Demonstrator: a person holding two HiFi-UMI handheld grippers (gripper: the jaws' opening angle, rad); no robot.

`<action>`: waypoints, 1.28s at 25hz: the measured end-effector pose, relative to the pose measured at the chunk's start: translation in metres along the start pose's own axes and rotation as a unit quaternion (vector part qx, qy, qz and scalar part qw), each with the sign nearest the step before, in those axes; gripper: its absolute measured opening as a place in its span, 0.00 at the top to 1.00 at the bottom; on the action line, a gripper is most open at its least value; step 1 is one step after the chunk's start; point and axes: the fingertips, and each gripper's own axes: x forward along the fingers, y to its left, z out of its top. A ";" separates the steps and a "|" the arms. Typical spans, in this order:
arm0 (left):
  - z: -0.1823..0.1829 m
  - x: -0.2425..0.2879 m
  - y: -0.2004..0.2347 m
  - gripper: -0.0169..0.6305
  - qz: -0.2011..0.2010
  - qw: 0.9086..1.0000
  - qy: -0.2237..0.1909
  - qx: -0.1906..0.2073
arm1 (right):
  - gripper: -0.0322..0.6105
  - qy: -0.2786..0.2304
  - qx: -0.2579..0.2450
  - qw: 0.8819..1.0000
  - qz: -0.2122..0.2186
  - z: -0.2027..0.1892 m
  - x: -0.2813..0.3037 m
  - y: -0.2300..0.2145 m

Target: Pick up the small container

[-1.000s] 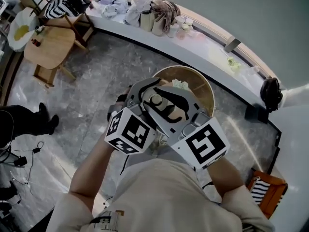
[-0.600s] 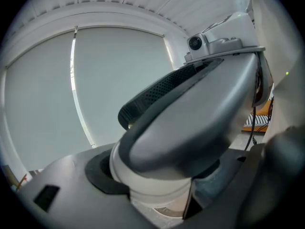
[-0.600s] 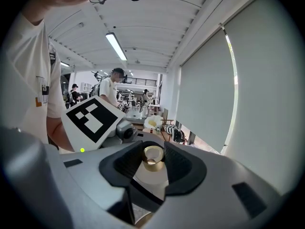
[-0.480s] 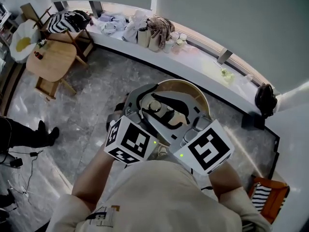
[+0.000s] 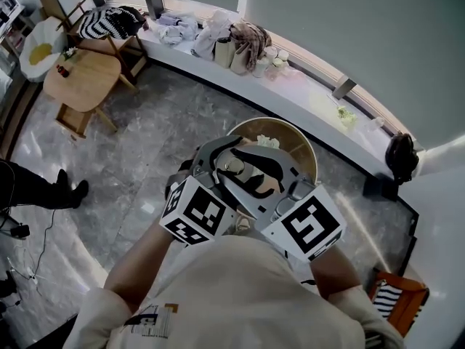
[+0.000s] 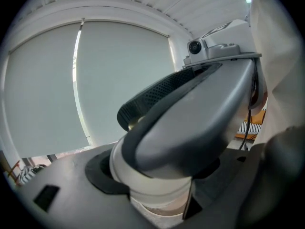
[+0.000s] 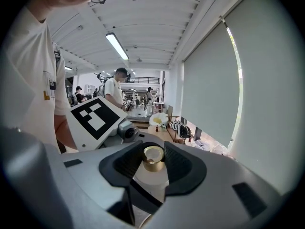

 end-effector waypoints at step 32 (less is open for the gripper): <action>-0.027 0.027 -0.006 0.44 -0.027 0.999 0.031 -0.017 | 0.73 0.018 0.024 1.000 0.005 -0.035 0.005 -0.015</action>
